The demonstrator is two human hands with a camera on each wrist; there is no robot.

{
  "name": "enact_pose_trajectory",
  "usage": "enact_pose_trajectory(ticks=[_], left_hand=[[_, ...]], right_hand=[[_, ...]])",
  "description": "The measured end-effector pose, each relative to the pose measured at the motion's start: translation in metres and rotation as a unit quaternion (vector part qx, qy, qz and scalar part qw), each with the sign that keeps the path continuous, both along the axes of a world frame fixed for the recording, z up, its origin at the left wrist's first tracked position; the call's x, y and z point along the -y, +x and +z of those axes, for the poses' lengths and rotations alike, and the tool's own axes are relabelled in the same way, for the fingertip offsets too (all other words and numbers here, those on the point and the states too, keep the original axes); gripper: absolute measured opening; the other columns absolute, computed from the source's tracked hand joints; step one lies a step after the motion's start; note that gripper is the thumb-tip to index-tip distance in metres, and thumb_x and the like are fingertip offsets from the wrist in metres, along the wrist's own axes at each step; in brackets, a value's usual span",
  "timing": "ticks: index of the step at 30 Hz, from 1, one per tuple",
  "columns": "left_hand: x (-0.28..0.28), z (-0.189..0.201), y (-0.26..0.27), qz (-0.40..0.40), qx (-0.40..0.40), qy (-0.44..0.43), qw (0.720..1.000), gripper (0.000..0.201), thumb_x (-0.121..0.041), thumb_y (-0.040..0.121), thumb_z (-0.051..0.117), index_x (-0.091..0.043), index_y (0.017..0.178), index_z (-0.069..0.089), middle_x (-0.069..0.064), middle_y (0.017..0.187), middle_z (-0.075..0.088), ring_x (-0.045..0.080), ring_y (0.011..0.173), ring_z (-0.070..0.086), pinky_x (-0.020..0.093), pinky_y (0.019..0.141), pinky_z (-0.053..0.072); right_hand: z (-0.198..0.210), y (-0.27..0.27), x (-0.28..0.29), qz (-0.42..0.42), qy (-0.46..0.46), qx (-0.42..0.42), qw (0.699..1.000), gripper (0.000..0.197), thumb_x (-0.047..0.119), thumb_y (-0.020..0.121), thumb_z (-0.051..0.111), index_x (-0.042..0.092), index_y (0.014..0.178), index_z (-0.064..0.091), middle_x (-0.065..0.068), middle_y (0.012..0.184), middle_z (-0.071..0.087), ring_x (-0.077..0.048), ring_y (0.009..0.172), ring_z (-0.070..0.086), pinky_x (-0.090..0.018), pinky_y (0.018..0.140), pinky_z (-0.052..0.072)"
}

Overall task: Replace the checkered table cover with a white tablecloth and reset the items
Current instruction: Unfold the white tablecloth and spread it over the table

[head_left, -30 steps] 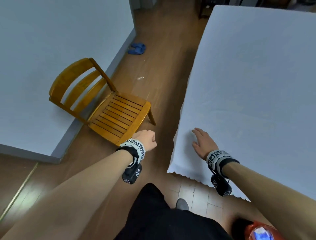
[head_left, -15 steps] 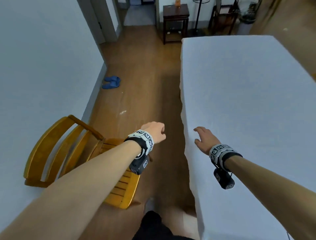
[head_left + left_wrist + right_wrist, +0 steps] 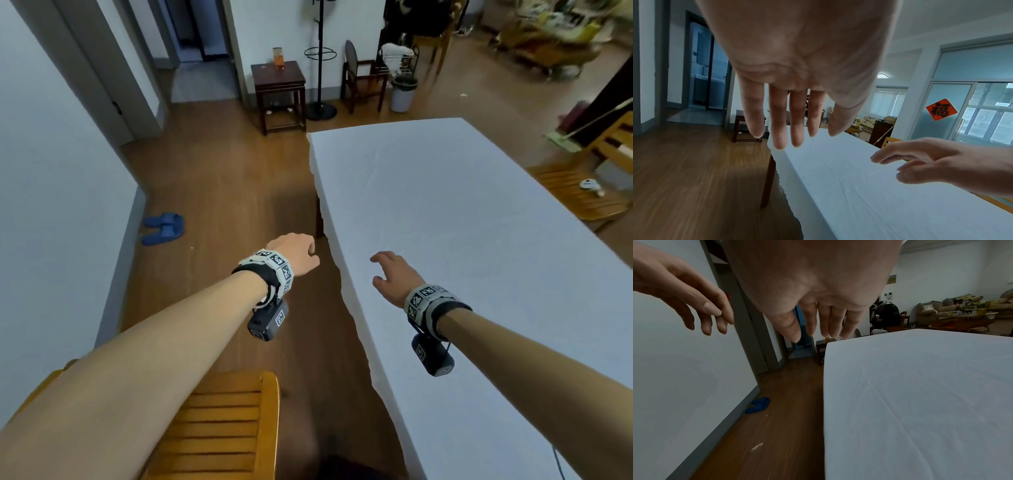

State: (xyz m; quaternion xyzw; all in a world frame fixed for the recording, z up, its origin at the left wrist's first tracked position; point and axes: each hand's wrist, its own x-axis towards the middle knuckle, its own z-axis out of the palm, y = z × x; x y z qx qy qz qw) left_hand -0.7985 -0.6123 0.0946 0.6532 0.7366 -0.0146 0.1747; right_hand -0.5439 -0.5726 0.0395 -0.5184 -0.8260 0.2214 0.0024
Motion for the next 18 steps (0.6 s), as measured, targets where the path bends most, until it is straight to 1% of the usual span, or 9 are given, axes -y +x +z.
enact_pose_trajectory(ticks=[4,7,10,14,18], left_hand=[[-0.063,-0.004,-0.020,-0.004,-0.006,-0.007,1.000,0.024,-0.044,0.089,0.050,-0.031,0.108,0.058,-0.008,0.104,0.063,0.019,0.092,0.061,0.034,0.075,0.048],[-0.113,-0.008,-0.044,0.006,-0.009,-0.010,1.000,0.021,-0.044,0.089,0.050,-0.032,0.104,0.058,-0.008,0.100,0.064,0.018,0.089,0.062,0.032,0.071,0.047],[-0.154,-0.003,-0.070,0.020,-0.006,-0.023,1.000,0.019,-0.044,0.089,0.049,-0.032,0.100,0.058,-0.009,0.097,0.064,0.017,0.085,0.062,0.032,0.069,0.048],[-0.214,0.000,-0.110,0.038,-0.002,-0.015,0.999,0.016,-0.043,0.089,0.048,-0.032,0.097,0.058,-0.009,0.095,0.065,0.016,0.085,0.062,0.034,0.073,0.051],[-0.273,-0.011,-0.147,0.057,0.004,-0.025,0.998,0.017,-0.043,0.088,0.049,-0.032,0.096,0.060,-0.010,0.096,0.065,0.017,0.086,0.062,0.036,0.077,0.053]], right_hand=[[-0.010,-0.021,-0.069,-0.003,-0.006,0.001,1.000,0.050,0.021,0.097,0.049,0.016,0.145,0.040,-0.001,0.154,0.035,-0.021,0.137,0.039,-0.038,0.105,0.040],[-0.017,-0.044,-0.134,-0.006,-0.010,0.006,1.000,0.051,0.022,0.096,0.049,0.016,0.146,0.040,-0.002,0.154,0.036,-0.023,0.137,0.039,-0.039,0.105,0.042],[-0.015,-0.072,-0.188,-0.011,-0.029,0.003,1.000,0.052,0.021,0.095,0.050,0.015,0.146,0.040,-0.004,0.154,0.036,-0.024,0.137,0.039,-0.040,0.105,0.041],[-0.014,-0.113,-0.253,-0.002,-0.031,0.003,1.000,0.051,0.022,0.096,0.049,0.016,0.145,0.042,-0.003,0.153,0.037,-0.024,0.135,0.042,-0.039,0.104,0.042],[-0.025,-0.153,-0.306,0.009,-0.042,-0.004,0.999,0.050,0.022,0.095,0.050,0.015,0.144,0.043,-0.004,0.150,0.039,-0.023,0.134,0.041,-0.040,0.105,0.043]])
